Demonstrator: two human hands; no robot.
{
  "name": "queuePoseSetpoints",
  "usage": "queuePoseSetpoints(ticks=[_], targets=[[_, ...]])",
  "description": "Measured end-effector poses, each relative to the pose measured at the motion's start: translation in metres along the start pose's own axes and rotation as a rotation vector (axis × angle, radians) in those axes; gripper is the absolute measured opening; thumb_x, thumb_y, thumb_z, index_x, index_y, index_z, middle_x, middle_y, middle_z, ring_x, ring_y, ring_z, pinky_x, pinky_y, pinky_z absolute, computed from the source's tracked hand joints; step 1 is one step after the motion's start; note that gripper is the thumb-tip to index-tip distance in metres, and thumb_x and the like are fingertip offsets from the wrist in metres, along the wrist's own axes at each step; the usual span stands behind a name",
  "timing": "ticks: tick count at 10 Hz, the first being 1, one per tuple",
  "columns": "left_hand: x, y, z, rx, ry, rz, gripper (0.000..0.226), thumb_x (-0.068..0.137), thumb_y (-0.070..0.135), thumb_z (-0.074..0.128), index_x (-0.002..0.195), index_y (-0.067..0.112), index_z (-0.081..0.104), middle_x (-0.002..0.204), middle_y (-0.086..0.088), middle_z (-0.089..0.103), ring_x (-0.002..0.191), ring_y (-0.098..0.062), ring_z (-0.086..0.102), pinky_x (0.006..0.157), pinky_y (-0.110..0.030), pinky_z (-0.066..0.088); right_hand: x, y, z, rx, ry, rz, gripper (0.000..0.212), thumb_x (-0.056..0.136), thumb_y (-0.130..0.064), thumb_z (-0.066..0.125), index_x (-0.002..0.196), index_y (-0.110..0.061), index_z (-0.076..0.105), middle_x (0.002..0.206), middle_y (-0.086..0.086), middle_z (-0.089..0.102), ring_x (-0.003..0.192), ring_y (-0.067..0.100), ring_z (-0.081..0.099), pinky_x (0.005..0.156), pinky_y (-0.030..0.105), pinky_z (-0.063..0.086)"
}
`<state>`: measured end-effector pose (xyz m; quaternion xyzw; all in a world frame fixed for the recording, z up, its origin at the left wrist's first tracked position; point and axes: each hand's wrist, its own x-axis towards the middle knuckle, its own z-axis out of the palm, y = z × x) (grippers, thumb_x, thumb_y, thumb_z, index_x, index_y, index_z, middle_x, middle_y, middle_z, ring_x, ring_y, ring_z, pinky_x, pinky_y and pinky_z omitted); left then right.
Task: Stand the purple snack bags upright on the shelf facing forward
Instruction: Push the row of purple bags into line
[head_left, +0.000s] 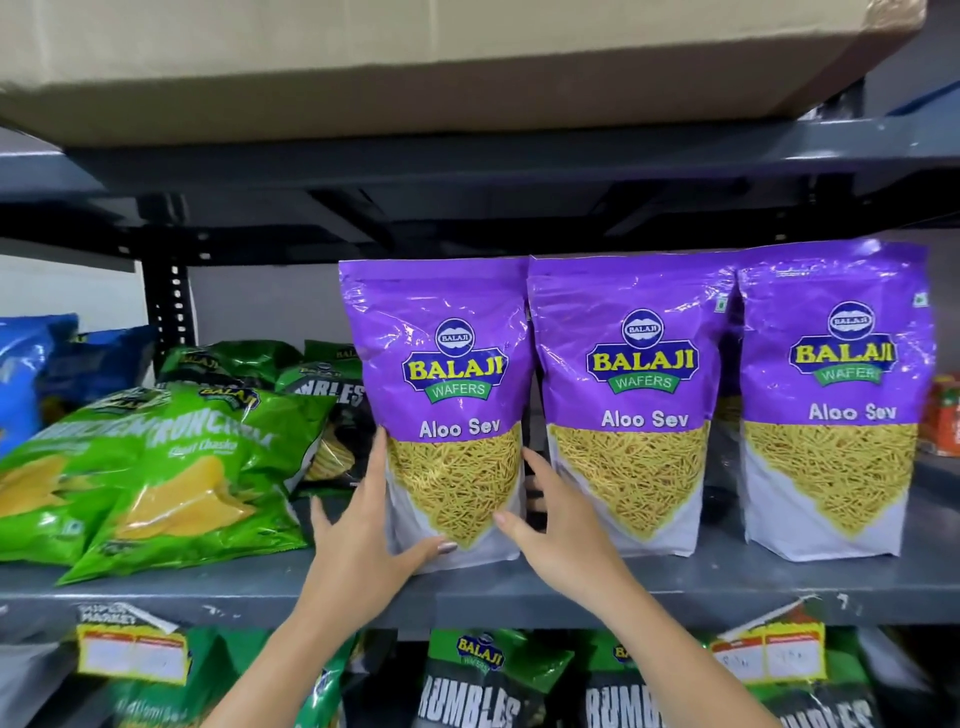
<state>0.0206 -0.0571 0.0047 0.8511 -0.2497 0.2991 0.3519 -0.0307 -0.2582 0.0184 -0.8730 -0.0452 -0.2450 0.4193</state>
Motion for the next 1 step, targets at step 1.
queuePoseSetpoints(ticks=[1], targets=[[-0.0081, 0.0062, 0.0064, 0.018, 0.116, 0.023, 0.123, 0.063, 0.08, 0.06, 0.15, 0.038, -0.017, 0.164, 0.009, 0.013, 0.141, 0.0, 0.017, 0.117, -0.065, 0.007, -0.0058, 0.0015, -0.0039, 0.035, -0.01, -0.012, 0.082, 0.083, -0.045, 0.061, 0.15, -0.037, 0.013, 0.151, -0.011, 0.037, 0.132, 0.011, 0.044, 0.107, 0.038, 0.041]])
